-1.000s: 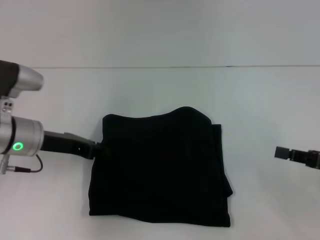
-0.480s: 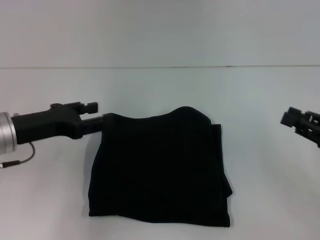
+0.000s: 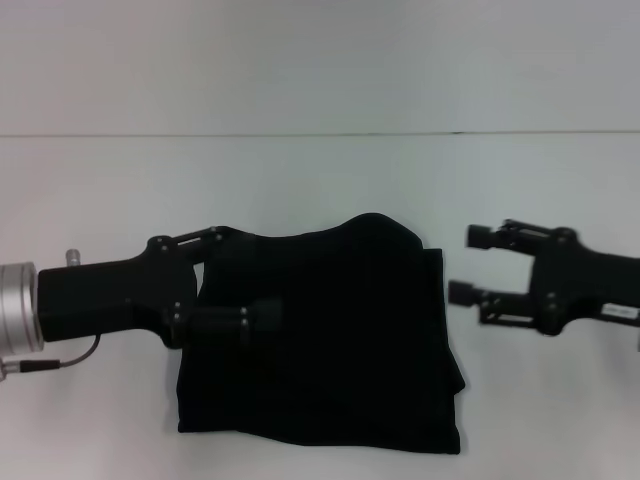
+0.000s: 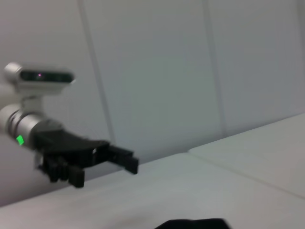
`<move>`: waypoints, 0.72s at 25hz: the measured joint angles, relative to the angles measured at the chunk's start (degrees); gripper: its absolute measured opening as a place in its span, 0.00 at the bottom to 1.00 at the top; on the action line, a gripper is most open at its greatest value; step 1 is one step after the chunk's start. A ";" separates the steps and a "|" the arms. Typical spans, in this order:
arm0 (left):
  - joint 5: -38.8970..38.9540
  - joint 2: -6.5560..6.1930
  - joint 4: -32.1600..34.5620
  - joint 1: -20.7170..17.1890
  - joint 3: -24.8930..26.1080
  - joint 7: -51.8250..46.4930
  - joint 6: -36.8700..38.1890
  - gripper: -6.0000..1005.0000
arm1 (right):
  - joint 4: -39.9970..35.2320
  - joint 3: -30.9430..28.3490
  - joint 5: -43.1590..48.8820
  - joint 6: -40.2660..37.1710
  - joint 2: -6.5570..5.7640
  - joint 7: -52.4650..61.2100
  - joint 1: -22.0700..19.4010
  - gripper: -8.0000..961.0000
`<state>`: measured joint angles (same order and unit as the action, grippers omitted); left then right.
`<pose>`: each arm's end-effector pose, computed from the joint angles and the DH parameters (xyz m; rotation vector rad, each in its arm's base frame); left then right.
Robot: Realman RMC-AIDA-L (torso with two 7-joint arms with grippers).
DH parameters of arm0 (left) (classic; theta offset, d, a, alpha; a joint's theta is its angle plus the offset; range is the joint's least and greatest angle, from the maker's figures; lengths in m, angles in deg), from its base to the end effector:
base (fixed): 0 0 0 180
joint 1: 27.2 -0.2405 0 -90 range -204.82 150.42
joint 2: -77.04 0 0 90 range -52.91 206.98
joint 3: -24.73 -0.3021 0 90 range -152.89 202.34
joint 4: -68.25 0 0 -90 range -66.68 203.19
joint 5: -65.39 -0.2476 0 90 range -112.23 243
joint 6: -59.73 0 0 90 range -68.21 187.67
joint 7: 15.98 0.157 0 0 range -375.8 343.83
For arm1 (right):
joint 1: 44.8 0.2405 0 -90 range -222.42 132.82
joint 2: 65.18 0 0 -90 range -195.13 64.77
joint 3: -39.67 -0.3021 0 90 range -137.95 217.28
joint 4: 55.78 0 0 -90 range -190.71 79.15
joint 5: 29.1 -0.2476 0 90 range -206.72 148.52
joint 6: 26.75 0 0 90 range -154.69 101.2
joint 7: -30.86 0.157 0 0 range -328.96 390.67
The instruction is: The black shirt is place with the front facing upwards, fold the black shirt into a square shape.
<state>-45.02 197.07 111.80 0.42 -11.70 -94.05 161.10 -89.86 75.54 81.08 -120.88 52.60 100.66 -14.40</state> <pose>-0.2978 0.3608 -0.0051 -2.7475 -0.4805 -0.9168 0.3107 0.3799 -0.0190 -2.6852 0.4366 0.8603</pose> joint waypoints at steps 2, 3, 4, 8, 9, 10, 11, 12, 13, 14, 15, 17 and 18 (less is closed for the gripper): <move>-0.17 -0.11 -0.42 0.15 -0.18 0.06 0.68 0.91 | -0.03 2.54 -0.01 0.49 0.28 0.02 0.81 0.75; -0.35 -0.08 -0.60 0.21 -0.32 0.15 0.67 0.91 | -0.03 3.69 0.01 0.84 0.60 0.06 1.06 0.79; -0.57 0.00 -0.96 0.24 -0.40 0.49 0.55 0.92 | -0.05 4.52 0.00 1.29 0.85 0.16 1.21 0.84; -0.77 -0.01 -3.81 0.23 -0.48 2.66 -0.10 0.92 | 0.14 8.24 0.23 4.09 1.75 0.44 1.44 0.97; -0.77 -0.15 -4.75 0.27 -0.47 3.14 -0.37 0.92 | 0.32 9.01 0.27 4.63 1.81 0.46 1.46 0.97; -0.78 -0.23 -5.38 0.30 -0.48 3.47 -0.54 0.92 | 0.52 9.76 0.30 5.05 1.86 0.48 1.49 0.98; -0.83 -0.26 -5.86 0.32 -0.50 3.72 -0.73 0.92 | 0.67 10.27 0.32 5.35 1.88 0.50 1.50 0.98; -0.92 -0.27 -6.05 0.33 -0.49 3.86 -0.88 0.92 | 0.72 10.43 0.32 5.39 1.88 0.52 1.50 0.98; -1.08 -0.27 -6.23 0.33 -0.50 3.95 -1.03 0.92 | 0.80 10.50 0.22 5.37 1.89 0.53 1.50 0.98; -1.37 -0.28 -6.31 0.33 -0.49 3.98 -1.32 0.92 | 0.80 10.50 0.22 5.37 1.89 0.53 1.50 0.98; -1.68 -0.28 -6.39 0.32 -0.49 3.98 -1.70 0.92 | 0.81 10.49 0.14 5.33 1.90 0.53 1.47 0.98; -2.11 -0.29 -6.51 0.26 -0.49 3.98 -2.32 0.92 | 0.86 10.43 0.02 5.21 1.91 0.53 1.30 0.98; -2.36 -0.29 -6.58 0.20 -0.48 3.97 -2.66 0.92 | 1.00 10.39 -0.01 5.15 1.92 0.53 1.28 0.98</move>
<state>-47.38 196.79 105.22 0.63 -12.18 -90.08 158.43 -88.86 85.94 81.07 -115.73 54.52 101.19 -13.12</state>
